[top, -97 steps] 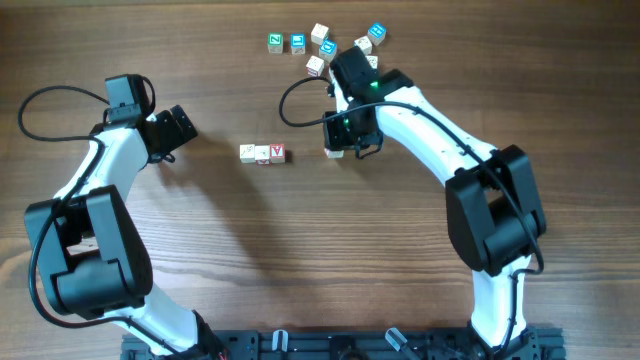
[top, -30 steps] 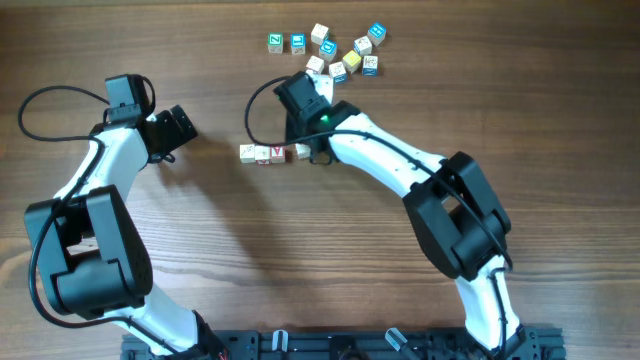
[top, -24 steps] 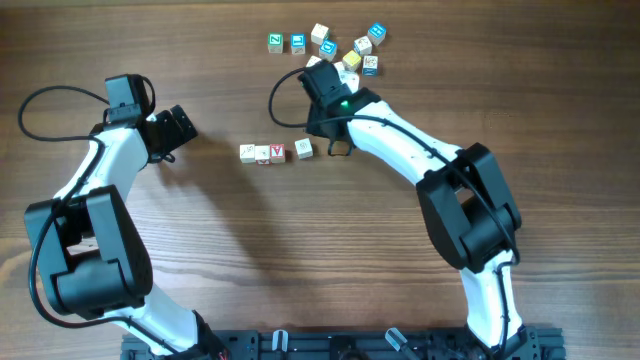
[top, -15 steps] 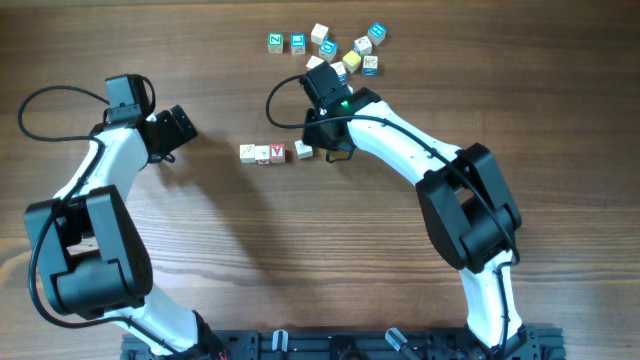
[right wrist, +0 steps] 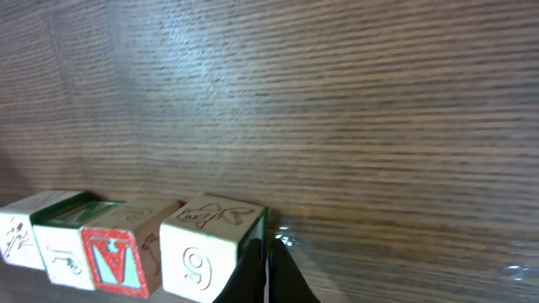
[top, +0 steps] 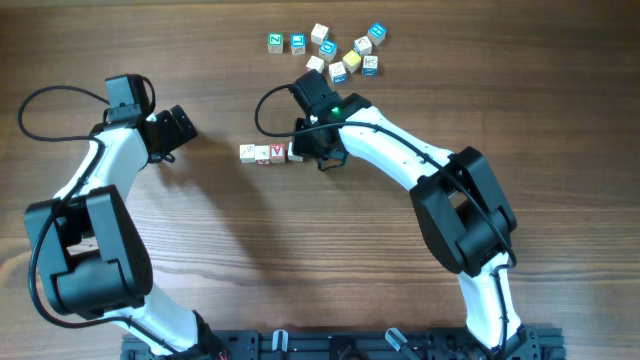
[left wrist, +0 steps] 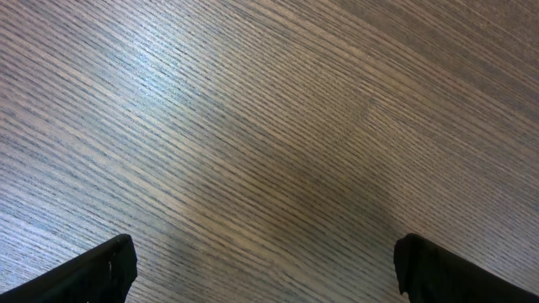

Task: Form a horizontal line
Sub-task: 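Lower the 9 block beside the red V block and release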

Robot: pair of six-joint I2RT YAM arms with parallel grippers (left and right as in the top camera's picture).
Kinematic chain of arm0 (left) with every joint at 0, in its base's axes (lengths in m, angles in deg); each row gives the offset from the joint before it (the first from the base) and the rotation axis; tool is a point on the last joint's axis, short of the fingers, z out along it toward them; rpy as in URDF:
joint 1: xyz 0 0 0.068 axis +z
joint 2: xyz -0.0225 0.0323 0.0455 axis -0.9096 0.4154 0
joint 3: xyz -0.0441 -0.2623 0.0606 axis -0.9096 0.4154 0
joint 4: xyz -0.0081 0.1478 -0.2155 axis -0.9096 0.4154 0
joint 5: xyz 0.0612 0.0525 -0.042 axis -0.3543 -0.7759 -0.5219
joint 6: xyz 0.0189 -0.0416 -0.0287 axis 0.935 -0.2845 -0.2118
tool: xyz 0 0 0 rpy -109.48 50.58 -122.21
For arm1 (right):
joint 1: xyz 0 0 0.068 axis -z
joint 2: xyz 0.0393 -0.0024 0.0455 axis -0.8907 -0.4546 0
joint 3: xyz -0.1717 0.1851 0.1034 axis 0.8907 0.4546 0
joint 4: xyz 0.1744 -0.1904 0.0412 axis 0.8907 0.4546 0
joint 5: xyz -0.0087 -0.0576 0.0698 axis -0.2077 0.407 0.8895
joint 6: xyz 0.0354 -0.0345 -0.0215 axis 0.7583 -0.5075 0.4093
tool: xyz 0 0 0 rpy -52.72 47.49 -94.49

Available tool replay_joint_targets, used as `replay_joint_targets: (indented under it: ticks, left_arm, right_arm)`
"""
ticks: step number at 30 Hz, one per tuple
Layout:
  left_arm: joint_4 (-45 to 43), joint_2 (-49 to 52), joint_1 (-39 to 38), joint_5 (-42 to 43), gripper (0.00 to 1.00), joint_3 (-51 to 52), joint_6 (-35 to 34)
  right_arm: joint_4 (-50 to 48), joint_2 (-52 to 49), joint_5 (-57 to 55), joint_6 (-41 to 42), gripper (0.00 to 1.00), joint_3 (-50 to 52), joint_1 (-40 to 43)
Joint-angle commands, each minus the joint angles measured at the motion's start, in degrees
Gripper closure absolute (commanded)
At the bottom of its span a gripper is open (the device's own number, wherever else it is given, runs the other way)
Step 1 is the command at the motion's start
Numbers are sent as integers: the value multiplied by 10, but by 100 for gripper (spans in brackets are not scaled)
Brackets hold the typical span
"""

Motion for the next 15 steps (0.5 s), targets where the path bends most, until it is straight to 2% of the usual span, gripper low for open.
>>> replay_joint_targets:
  ticks: [1, 5, 9, 15]
  left_arm:
    - [-2, 4, 2, -7, 0, 3, 1]
    - [-2, 4, 2, -7, 0, 3, 1]
    - [-2, 4, 2, -7, 0, 3, 1]
    - [-2, 4, 2, -7, 0, 3, 1]
  right_arm:
    - [0, -8, -62, 4, 93, 2, 0]
    - [-31, -8, -60, 1, 91, 2, 0]
    - [-36, -8, 14, 1, 92, 2, 0]
    - [-44, -8, -1, 1, 94, 2, 0]
